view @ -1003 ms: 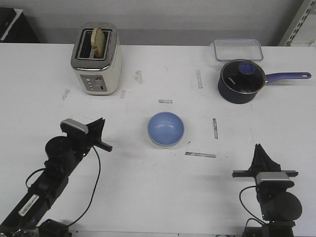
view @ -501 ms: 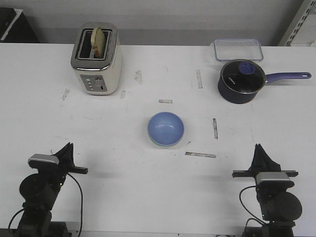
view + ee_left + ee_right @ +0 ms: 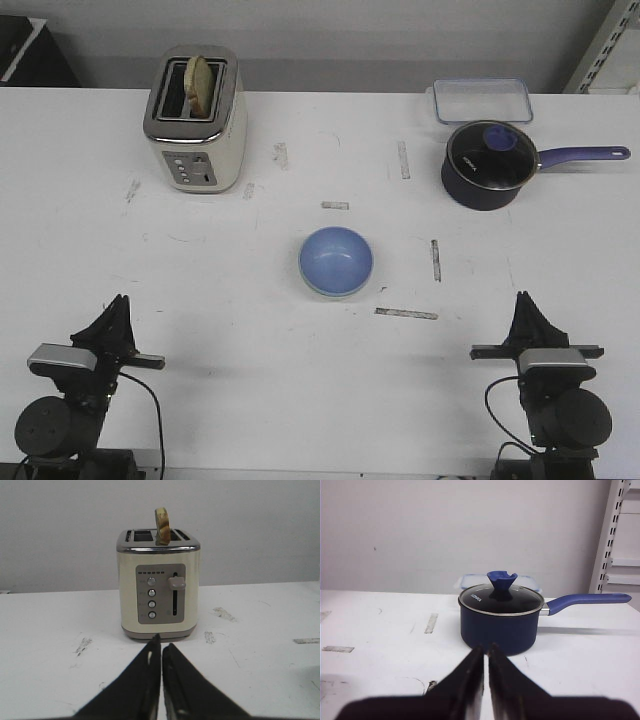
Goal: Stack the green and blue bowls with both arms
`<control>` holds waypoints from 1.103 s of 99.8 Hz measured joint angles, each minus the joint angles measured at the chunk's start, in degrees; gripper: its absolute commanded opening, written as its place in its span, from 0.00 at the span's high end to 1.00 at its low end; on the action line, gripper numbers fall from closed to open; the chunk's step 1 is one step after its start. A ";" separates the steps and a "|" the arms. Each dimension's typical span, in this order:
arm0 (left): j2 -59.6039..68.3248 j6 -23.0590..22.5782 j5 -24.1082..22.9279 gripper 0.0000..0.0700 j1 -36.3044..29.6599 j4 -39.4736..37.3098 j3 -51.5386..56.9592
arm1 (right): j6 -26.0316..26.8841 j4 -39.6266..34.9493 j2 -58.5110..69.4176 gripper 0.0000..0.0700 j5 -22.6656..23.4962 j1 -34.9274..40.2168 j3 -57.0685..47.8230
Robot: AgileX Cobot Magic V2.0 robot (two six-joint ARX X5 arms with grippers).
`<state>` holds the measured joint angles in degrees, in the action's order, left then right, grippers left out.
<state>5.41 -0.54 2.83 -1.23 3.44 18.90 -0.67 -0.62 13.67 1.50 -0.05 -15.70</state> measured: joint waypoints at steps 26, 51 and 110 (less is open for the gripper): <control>-1.11 0.00 0.00 1.00 0.00 0.07 0.00 | 0.00 0.00 0.00 0.99 0.00 0.00 0.00; -1.97 0.00 -4.13 1.00 -1.97 -2.27 -4.50 | 0.00 0.00 0.00 0.99 0.00 0.00 0.00; -5.01 0.00 -3.65 1.00 -1.14 -10.12 -16.94 | 0.00 0.00 0.00 0.99 0.00 0.00 0.00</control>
<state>0.40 -0.54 -0.82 -2.37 -6.68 1.96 -0.67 -0.62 13.67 1.50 -0.05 -15.70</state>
